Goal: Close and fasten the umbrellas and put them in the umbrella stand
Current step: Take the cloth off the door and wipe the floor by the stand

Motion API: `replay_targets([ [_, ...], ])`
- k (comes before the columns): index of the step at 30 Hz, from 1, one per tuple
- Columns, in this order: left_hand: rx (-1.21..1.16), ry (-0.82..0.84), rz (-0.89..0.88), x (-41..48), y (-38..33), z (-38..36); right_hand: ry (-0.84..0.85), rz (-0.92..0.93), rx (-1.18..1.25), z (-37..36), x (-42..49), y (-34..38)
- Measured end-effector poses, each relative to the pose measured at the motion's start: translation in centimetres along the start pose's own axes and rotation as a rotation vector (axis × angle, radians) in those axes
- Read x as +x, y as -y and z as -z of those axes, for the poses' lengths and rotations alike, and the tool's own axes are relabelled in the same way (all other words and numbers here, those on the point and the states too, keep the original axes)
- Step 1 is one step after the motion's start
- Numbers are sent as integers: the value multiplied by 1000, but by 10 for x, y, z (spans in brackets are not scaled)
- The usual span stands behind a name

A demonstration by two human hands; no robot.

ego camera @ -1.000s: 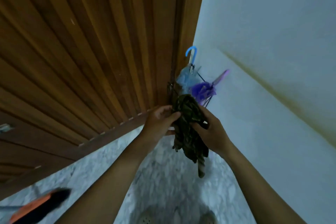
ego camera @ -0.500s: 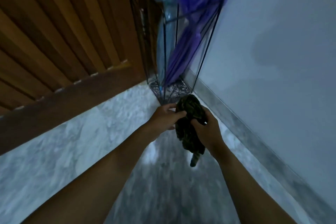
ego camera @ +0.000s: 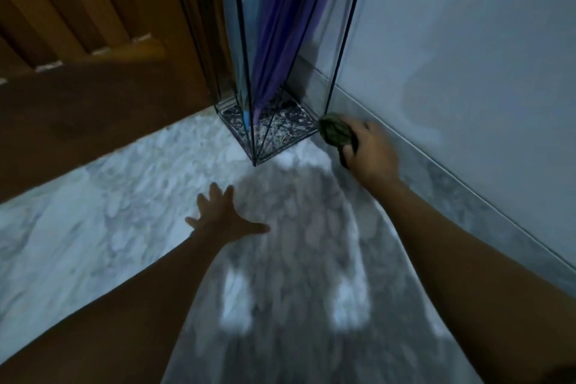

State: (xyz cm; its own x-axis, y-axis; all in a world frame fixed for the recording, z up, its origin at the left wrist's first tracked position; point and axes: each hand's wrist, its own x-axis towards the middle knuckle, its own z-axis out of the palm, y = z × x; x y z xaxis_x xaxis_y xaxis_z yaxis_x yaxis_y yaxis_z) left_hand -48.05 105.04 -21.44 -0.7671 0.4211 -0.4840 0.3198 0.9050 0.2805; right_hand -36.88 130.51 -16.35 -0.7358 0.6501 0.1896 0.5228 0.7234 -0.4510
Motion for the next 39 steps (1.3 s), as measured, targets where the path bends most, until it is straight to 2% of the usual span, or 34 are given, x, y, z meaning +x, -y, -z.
replay_targets([
  [3,-12,13,8,5,3,-1,9,107,-188,-19,26,-13],
  [7,5,-6,-7,9,2,-3,226,147,-301,-53,39,-35],
  [10,13,-15,-21,9,4,-5,159,238,-182,-73,29,-52],
  [13,28,-30,-38,11,6,-6,100,172,-107,-86,24,-50],
  [19,41,-37,-42,11,5,-5,26,218,51,-99,-19,-4],
  [21,43,-39,-50,11,4,-4,81,281,67,-111,-37,19],
  [25,36,-47,-61,8,4,-4,278,407,10,-122,-54,51],
  [29,35,-30,-67,9,4,-3,167,519,-204,-110,-30,35],
  [31,36,-21,-59,10,4,-3,152,437,-228,-101,-5,10],
  [34,42,-19,-54,8,5,-4,217,261,-125,-92,9,-18],
  [37,36,-5,-53,9,6,-3,169,190,-57,-99,-4,-11],
  [39,40,7,-62,9,7,-3,150,204,-19,-107,-22,6],
])
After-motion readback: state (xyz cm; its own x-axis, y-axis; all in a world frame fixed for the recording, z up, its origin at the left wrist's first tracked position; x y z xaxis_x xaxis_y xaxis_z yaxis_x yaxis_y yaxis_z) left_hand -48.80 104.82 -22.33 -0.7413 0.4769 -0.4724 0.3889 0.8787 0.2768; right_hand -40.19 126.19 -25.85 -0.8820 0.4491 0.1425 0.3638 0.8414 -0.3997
